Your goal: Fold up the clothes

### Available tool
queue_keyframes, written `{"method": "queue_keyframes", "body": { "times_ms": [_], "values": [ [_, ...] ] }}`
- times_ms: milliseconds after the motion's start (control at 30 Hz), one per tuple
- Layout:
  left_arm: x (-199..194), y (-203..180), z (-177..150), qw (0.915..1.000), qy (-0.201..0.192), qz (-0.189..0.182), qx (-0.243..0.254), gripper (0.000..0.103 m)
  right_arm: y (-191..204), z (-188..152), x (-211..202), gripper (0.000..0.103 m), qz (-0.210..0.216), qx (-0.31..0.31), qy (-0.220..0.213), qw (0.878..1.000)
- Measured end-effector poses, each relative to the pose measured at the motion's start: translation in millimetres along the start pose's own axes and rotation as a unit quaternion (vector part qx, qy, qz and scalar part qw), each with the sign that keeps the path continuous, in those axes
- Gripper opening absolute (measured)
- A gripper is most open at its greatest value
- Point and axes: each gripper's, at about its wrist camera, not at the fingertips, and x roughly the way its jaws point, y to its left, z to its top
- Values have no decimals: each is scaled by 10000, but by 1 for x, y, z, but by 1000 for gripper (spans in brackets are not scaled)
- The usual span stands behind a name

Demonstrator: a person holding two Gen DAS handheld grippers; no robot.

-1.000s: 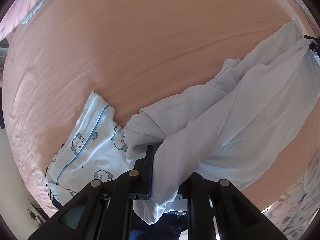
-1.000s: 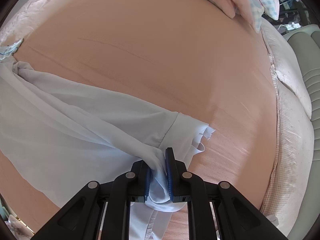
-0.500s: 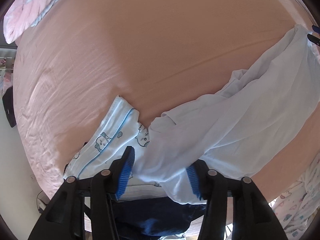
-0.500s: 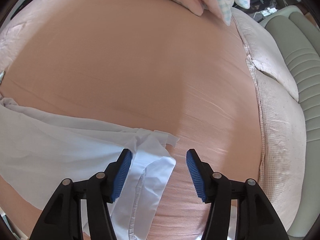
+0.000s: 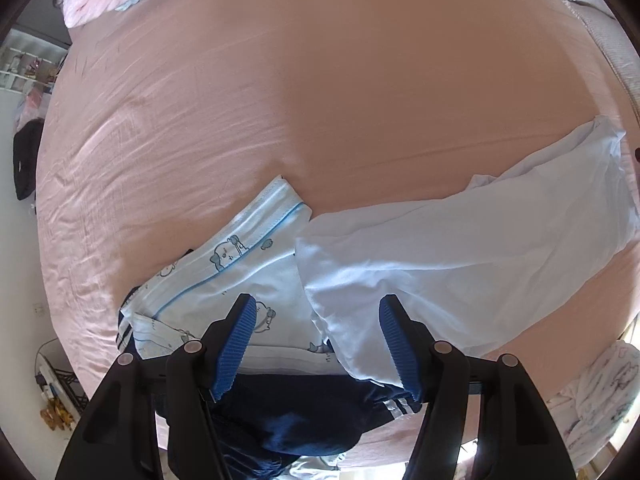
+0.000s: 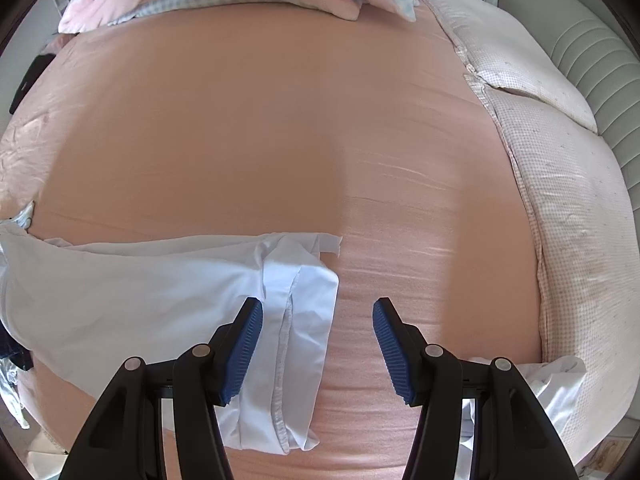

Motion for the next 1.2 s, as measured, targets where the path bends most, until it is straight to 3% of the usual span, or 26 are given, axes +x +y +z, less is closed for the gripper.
{"method": "queue_keyframes", "body": {
  "times_ms": [300, 567, 867, 1033, 1200],
  "values": [
    [3, -3, -32, 9961, 139, -630, -610, 62, 10, -25, -22, 57, 13, -67, -45, 10000],
    [-3, -3, -68, 9863, -202, -991, -1301, 62, 13, -50, -29, 57, 284, 204, -75, 9994],
    [-6, -3, -102, 9629, -924, -1658, -1916, 62, 14, -84, -26, 57, 763, 790, -21, 9939],
    [-7, -13, -124, 9504, -1438, -1786, -2102, 62, 8, -105, -20, 65, 1350, 1470, -32, 9799],
    [-1, -25, -144, 9383, -1721, -1986, -2247, 62, 6, -120, -12, 66, 1715, 1899, -82, 9667]
  ]
}}
